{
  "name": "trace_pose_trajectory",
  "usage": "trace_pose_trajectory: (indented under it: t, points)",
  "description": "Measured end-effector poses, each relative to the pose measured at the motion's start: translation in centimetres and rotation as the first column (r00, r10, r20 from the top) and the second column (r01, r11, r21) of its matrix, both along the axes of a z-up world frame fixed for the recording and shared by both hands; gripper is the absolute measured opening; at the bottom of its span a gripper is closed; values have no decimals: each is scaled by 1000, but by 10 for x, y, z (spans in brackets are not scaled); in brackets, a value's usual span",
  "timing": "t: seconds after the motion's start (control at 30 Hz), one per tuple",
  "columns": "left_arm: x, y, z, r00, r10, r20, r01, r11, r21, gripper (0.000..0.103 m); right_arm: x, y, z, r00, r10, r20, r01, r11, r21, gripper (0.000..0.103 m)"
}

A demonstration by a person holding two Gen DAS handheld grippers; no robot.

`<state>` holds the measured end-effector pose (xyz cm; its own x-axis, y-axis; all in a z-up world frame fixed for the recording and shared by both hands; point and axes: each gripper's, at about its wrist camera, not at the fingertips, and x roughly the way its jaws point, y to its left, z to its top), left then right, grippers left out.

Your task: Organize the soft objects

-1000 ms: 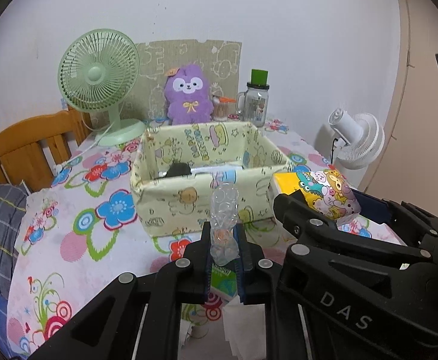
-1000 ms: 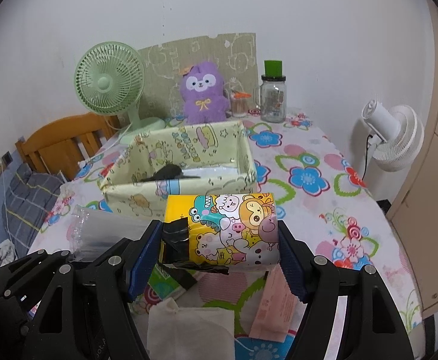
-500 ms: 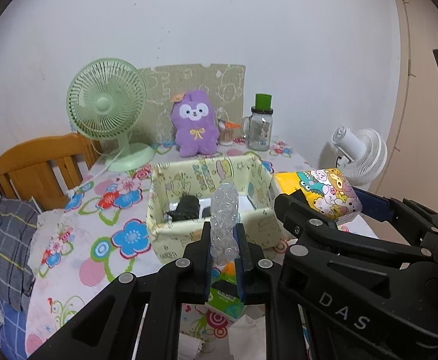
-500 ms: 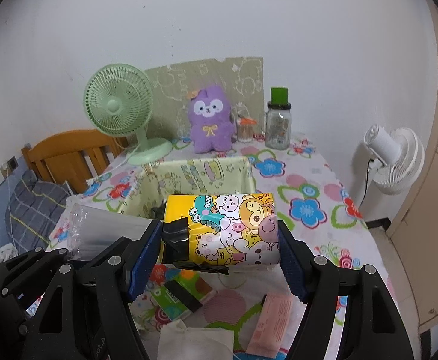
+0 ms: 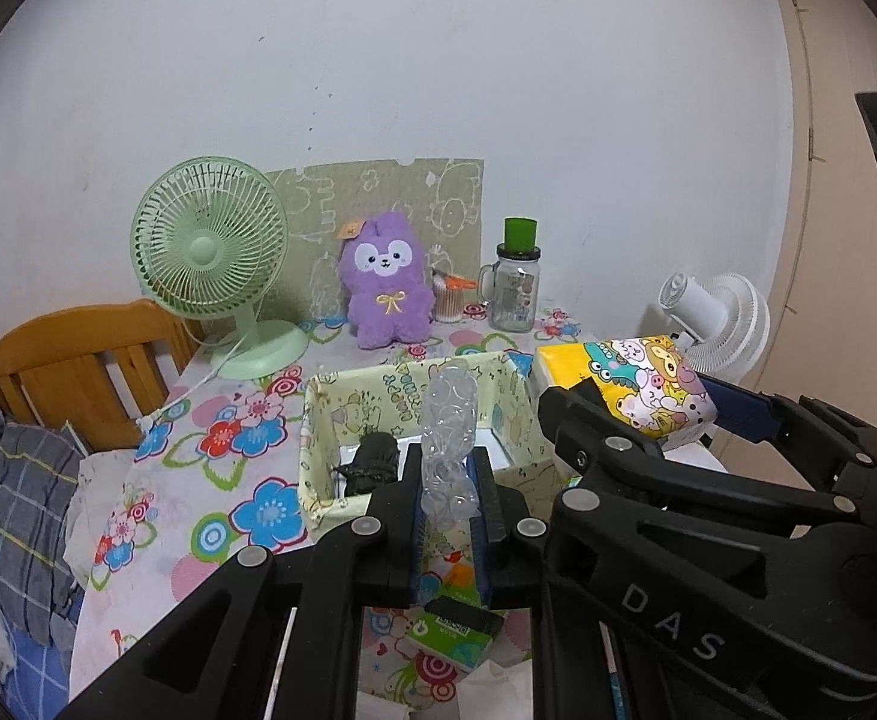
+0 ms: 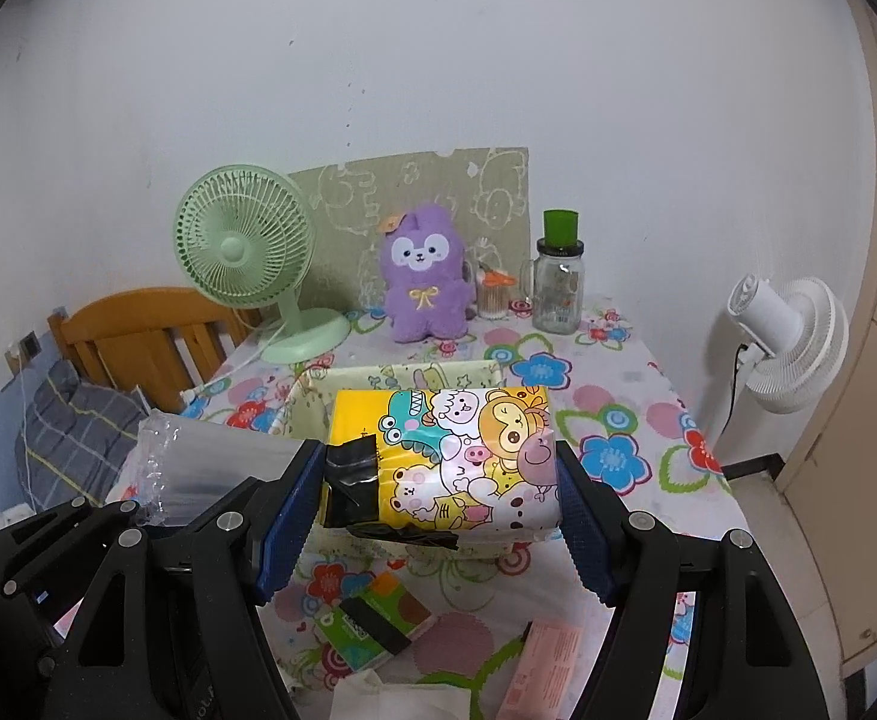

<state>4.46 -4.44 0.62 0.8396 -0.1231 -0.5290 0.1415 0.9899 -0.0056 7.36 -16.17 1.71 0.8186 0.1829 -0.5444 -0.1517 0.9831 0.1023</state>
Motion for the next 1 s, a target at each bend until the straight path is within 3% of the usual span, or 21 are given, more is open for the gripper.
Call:
trace_pose_trajectory:
  t: [1.0]
  points:
    - [73, 7, -8, 1000, 7, -26, -7, 1000, -2, 11, 73, 7, -9, 999, -16, -30, 16, 1000, 9, 76]
